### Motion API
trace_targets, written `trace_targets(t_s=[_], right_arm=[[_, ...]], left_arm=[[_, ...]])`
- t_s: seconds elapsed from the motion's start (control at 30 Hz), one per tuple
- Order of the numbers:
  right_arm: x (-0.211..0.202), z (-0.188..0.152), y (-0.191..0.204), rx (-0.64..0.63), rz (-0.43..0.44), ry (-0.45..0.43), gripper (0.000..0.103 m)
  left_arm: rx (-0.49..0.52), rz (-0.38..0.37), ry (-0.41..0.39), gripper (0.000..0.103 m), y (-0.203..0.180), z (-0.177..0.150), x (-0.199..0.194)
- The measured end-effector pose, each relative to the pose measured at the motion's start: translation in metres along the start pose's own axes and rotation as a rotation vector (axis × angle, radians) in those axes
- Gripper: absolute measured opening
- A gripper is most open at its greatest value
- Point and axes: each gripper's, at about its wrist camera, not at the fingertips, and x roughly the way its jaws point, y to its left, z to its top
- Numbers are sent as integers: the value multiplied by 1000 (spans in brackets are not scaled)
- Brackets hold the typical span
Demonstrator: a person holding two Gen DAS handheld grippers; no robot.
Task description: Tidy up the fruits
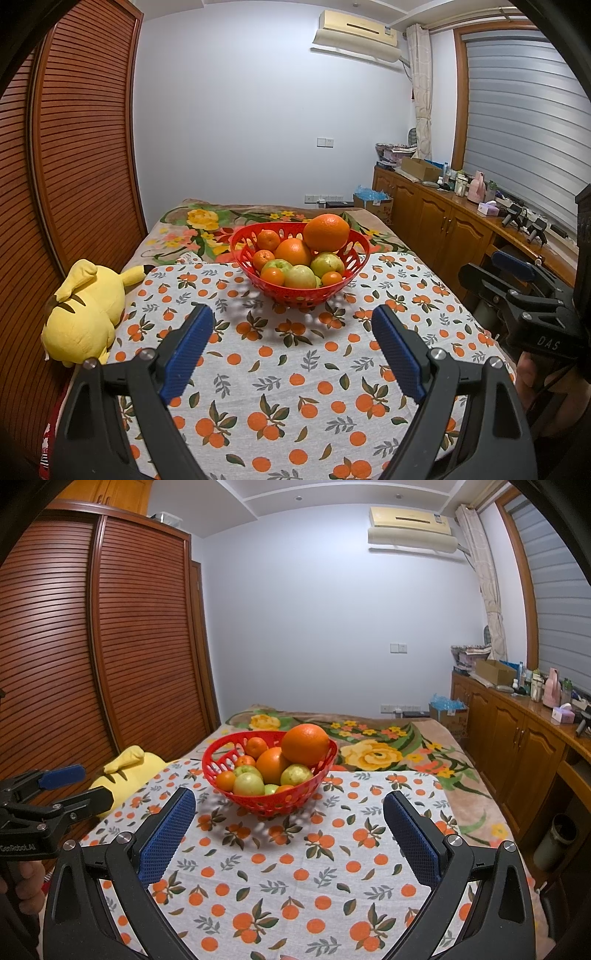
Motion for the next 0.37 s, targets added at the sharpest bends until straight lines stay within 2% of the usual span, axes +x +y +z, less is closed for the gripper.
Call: trace_targets(t_s=[0.37], right_arm=[[0, 0, 0, 0, -1, -1, 103]], left_arm=[[2, 0, 0, 89, 0, -1, 0]])
